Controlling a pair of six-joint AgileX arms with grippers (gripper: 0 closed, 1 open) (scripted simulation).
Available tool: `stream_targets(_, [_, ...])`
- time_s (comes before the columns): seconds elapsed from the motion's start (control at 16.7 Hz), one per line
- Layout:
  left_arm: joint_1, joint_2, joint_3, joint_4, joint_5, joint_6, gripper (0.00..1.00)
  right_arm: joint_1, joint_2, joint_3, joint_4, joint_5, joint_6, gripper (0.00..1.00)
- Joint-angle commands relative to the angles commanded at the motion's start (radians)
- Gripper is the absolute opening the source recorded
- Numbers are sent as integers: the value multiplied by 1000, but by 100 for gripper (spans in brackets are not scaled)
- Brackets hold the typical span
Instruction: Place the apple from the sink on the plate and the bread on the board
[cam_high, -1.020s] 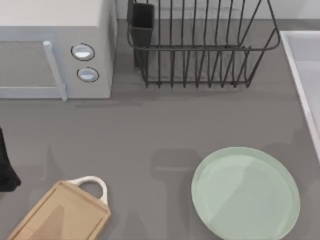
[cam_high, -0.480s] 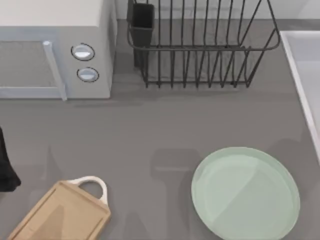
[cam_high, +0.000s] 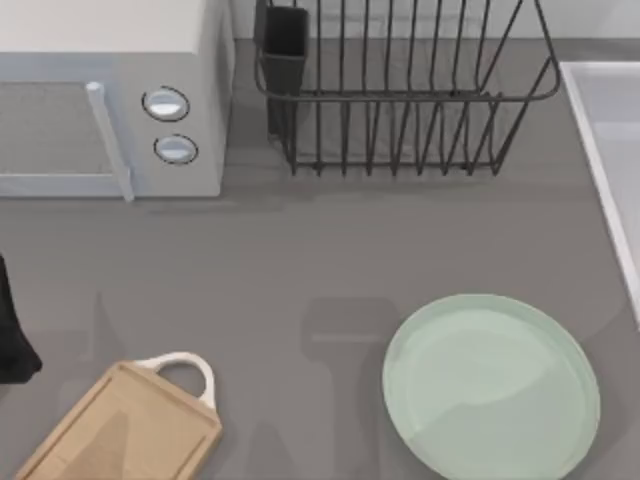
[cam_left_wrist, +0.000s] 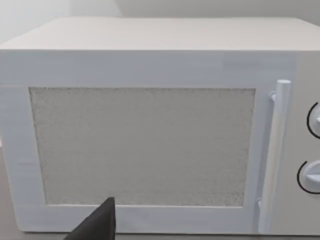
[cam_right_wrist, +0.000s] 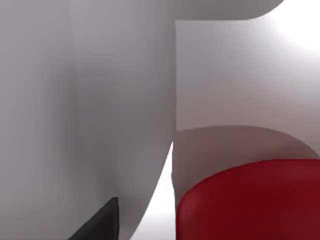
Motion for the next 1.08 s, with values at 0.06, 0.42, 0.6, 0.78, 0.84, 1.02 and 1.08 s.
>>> stream_targets(0.06, [0, 0, 0, 0, 0, 0, 100, 0, 22, -13, 29, 0, 0, 100])
stream_targets(0.42, [0, 0, 0, 0, 0, 0, 100, -1, 44, -26, 54, 0, 1, 92])
stream_targets(0.6, [0, 0, 0, 0, 0, 0, 100, -1, 44, -26, 54, 0, 1, 70])
stream_targets(0.78, [0, 0, 0, 0, 0, 0, 100, -1, 44, -26, 54, 0, 1, 47])
stream_targets(0.84, [0, 0, 0, 0, 0, 0, 100, -1, 44, -26, 54, 0, 1, 40])
stream_targets(1.02, [0, 0, 0, 0, 0, 0, 100, -1, 44, -26, 54, 0, 1, 17])
stream_targets(1.08, [0, 0, 0, 0, 0, 0, 100, -1, 44, -26, 54, 0, 1, 10])
